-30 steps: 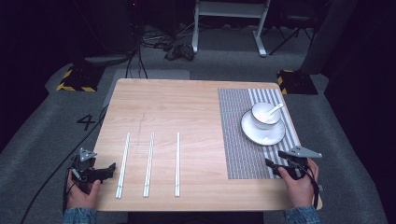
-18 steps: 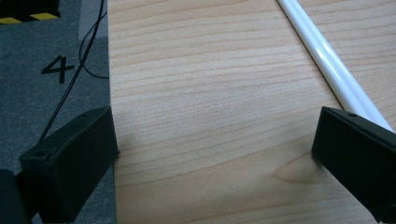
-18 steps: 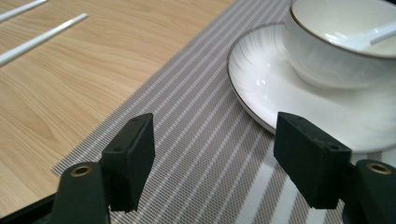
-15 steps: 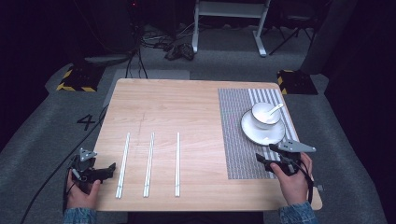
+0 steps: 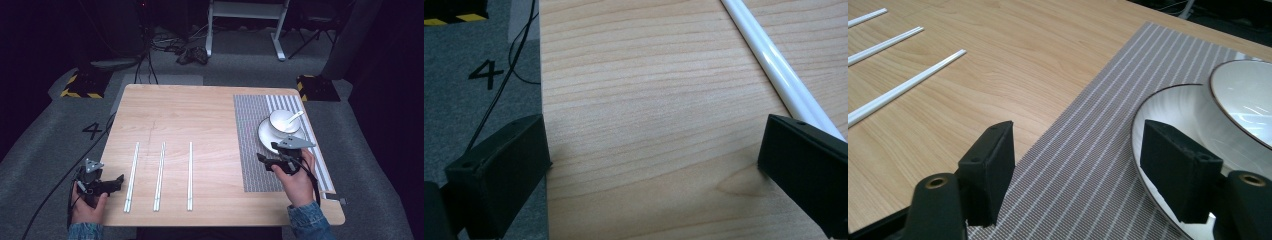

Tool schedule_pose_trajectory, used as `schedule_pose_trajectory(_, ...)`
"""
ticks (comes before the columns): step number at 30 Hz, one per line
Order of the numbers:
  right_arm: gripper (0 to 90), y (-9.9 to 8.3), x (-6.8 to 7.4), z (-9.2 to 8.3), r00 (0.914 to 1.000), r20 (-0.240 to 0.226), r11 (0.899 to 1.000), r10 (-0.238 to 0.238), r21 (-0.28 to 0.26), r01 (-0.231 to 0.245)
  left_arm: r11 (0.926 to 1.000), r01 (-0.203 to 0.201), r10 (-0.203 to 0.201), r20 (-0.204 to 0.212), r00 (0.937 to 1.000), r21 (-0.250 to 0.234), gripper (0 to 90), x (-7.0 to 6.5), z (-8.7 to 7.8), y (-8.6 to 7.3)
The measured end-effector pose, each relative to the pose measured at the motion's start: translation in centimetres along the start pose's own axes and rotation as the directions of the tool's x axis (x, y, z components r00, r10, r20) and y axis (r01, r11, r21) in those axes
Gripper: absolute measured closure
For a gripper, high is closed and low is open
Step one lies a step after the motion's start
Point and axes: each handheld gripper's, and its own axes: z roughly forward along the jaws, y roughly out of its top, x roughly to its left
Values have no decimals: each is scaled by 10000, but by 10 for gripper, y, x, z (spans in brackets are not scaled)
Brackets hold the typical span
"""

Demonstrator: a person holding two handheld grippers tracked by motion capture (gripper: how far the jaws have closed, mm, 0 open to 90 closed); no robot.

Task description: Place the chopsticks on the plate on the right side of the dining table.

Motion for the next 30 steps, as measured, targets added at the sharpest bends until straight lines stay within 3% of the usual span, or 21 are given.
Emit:
schedule_pose_trajectory(4, 317, 8, 8, 9, 9999, -23, 9987, -122, 486, 123, 10000, -3, 3, 2, 10000, 2, 1, 0, 0, 0)
schedule_pose_trajectory(7, 322, 15, 19, 19, 9995, -239, 9982, -197, 562, 210, 10000, 0, 0, 1, 10000, 2, 1, 0, 0, 0)
schedule_pose_trajectory(17, 290, 37, 57, 50, 9909, -879, 9931, -1021, 488, 1067, 10000, -4, 4, 3, 10000, 2, 1, 0, 0, 0)
schedule_pose_trajectory(18, 290, 40, 67, 58, 9875, -1035, 9911, -1187, 473, 1241, 10000, -2, 2, 2, 10000, 2, 2, 0, 0, 0)
schedule_pose_trajectory(22, 291, 43, 79, 73, 9821, -1382, 9899, -1282, 423, 1351, 10000, -5, 5, 2, 10000, 5, 1, 0, 0, 0)
schedule_pose_trajectory(30, 291, 44, 101, 94, 9776, -1629, 9894, -1330, 366, 1407, 10000, 2, -2, 2, 10000, 1, 1, 0, 0, 0)
